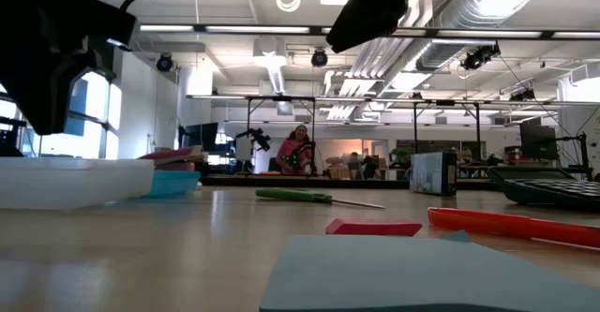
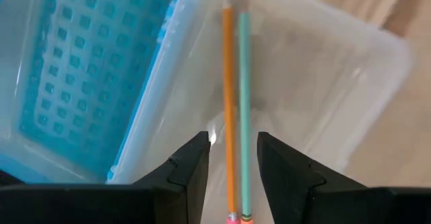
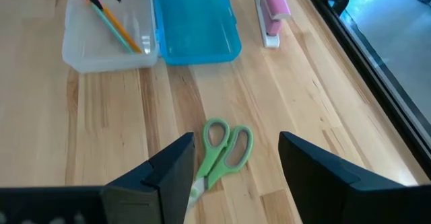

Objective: Pack school essentials
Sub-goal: Put the pink eraser into the supply box

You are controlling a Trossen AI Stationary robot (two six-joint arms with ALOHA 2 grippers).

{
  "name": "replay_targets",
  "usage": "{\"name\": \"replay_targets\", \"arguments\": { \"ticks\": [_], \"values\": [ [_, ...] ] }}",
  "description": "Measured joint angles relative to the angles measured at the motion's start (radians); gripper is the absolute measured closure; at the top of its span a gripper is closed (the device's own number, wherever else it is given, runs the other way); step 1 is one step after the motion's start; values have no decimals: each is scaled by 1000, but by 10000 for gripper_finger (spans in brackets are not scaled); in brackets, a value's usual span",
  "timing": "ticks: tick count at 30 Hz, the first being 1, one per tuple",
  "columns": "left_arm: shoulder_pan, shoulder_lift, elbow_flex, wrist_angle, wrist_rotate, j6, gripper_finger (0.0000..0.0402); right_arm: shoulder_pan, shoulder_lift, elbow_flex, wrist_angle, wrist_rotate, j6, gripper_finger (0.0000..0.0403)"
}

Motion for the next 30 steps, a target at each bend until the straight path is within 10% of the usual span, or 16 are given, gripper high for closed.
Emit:
{"name": "replay_targets", "arguments": {
  "ticks": [14, 30],
  "values": [
    [-73, -7, 101, 35, -168, 48, 284, 26, -6, 0, -200, -204, 135, 197],
    [-219, -7, 101, 257, -234, -48, 284, 257, 0, 0, -193, -42, 144, 197]
  ]
}}
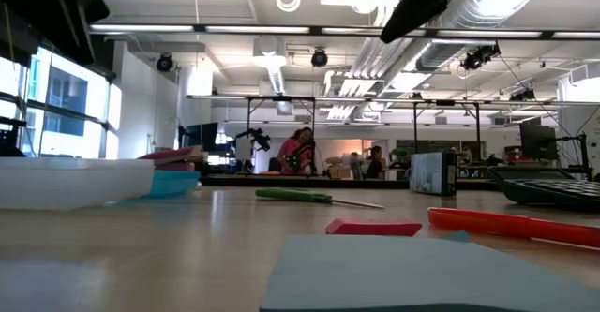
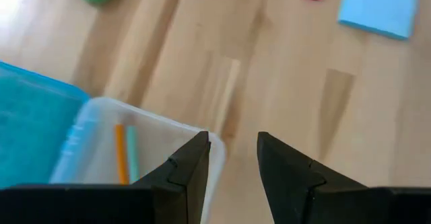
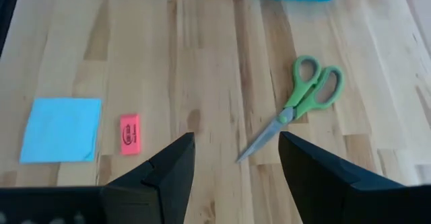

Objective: Pack school essentials
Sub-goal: Put the pink eraser into the supply box

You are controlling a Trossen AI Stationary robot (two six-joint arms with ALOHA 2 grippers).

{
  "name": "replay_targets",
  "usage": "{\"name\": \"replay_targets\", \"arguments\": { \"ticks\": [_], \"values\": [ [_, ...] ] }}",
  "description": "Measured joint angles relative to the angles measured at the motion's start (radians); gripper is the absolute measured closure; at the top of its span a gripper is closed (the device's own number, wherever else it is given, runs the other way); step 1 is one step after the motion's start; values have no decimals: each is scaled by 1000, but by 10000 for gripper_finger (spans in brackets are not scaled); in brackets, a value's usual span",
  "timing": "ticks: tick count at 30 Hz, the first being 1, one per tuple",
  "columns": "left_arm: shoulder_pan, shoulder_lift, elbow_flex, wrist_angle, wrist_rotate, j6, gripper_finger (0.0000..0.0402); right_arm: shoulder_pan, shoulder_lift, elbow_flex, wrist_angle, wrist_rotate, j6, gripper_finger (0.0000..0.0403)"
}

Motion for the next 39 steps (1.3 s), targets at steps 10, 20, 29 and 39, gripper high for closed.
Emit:
{"name": "replay_targets", "arguments": {
  "ticks": [10, 20, 29, 39],
  "values": [
    [-5, 0, -1, 30, 44, -11, 284, 45, 138, 0, 107, -72, -14, 197],
    [3, -31, -1, 21, 92, 11, 284, 46, 261, 38, 155, -191, 10, 197],
    [5, -104, -1, -19, 44, 34, 284, 45, 385, 188, -4, -215, -71, 197],
    [16, -170, -2, -122, 12, 16, 284, 46, 485, 192, 66, -273, -78, 197]
  ]
}}
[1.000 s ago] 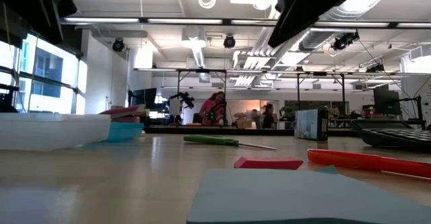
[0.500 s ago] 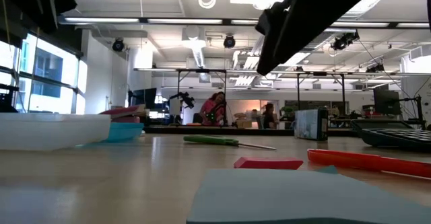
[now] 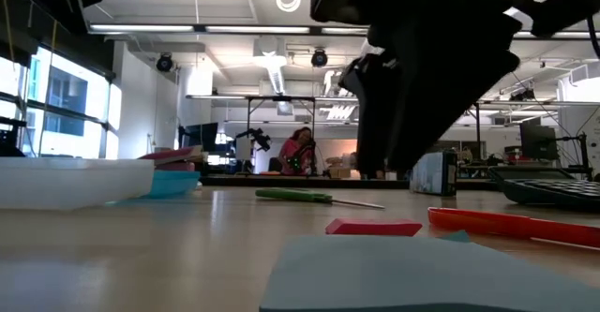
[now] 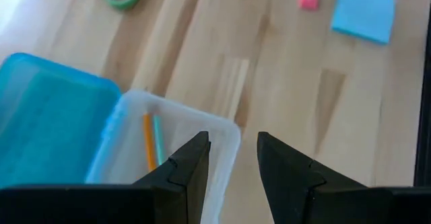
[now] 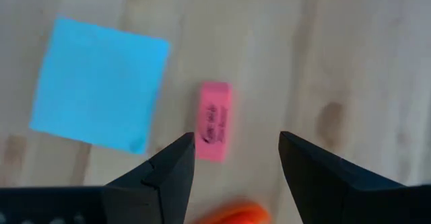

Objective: Pack school essentials
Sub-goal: Put the pink eraser into the supply box

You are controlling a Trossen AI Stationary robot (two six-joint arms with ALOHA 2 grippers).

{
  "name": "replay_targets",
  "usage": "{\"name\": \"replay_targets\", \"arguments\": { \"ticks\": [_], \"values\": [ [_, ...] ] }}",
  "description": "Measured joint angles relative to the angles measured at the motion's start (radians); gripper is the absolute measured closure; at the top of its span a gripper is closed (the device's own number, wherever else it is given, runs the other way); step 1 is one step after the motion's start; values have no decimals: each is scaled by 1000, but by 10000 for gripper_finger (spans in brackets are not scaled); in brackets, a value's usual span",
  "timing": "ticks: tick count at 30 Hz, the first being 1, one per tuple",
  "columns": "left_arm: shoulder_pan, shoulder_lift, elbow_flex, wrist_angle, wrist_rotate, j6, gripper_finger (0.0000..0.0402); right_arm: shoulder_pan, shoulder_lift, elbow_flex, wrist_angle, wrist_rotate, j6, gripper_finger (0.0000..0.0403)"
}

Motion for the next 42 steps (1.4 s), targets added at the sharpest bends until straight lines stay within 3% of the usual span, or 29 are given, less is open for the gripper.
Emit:
{"name": "replay_targets", "arguments": {
  "ticks": [11, 21, 34, 42],
  "values": [
    [8, -39, 0, -39, -49, 3, 284, 5, 79, 0, 62, -36, -12, 197],
    [15, -44, 0, -43, -46, 0, 284, 13, 121, 5, 42, 30, 5, 200],
    [16, -44, 1, -46, 28, -4, 284, 29, 125, 4, 22, 64, 16, 315],
    [16, -44, 1, -46, 74, -4, 284, 28, 124, 3, 19, 57, 26, 338]
  ]
}}
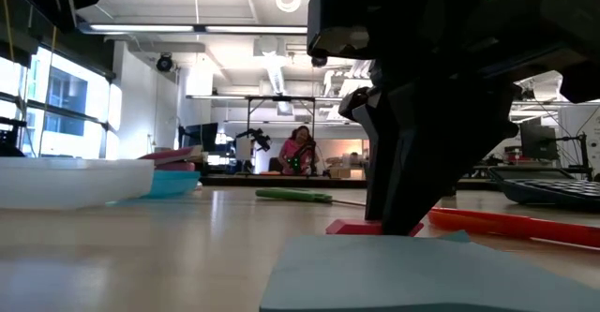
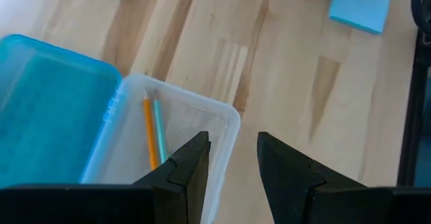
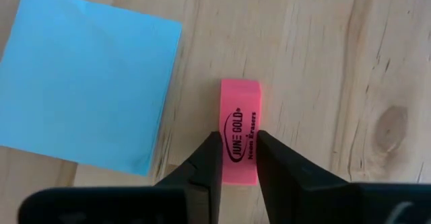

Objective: Pack school essentials
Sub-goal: Put the pink eraser into the supply box

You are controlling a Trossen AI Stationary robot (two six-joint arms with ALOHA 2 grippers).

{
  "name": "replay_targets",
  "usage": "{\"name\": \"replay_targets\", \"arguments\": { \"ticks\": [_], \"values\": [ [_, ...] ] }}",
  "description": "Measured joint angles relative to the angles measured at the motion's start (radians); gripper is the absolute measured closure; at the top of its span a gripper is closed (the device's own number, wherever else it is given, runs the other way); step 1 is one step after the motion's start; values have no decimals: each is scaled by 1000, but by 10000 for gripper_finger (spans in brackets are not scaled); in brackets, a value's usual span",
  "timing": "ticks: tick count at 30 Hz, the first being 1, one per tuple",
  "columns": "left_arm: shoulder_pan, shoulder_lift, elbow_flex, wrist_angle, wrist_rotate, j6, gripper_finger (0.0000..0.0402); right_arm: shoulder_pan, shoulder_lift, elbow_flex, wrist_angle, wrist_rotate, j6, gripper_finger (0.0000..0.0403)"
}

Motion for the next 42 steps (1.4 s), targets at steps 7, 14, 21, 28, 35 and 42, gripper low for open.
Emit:
{"name": "replay_targets", "arguments": {
  "ticks": [7, 14, 21, 28, 35, 42],
  "values": [
    [-4, 0, 0, -5, 6, 2, 284, 4, 0, -1, 0, 0, -3, 337],
    [-4, 0, 0, -16, 2, 4, 284, 4, -1, -1, 0, -16, 2, 336],
    [-9, 0, 0, -59, 19, -16, 284, 5, -21, -5, 9, -18, 5, 336],
    [-61, 1, 0, -105, 12, -79, 284, 1, -56, -11, 15, 5, -4, 336],
    [-110, 1, 0, -107, -32, -109, 284, -20, -61, -9, 26, 21, -13, 336],
    [-93, 1, -101, -92, -51, -162, 284, -26, -86, -7, 29, 56, -49, 336]
  ]
}}
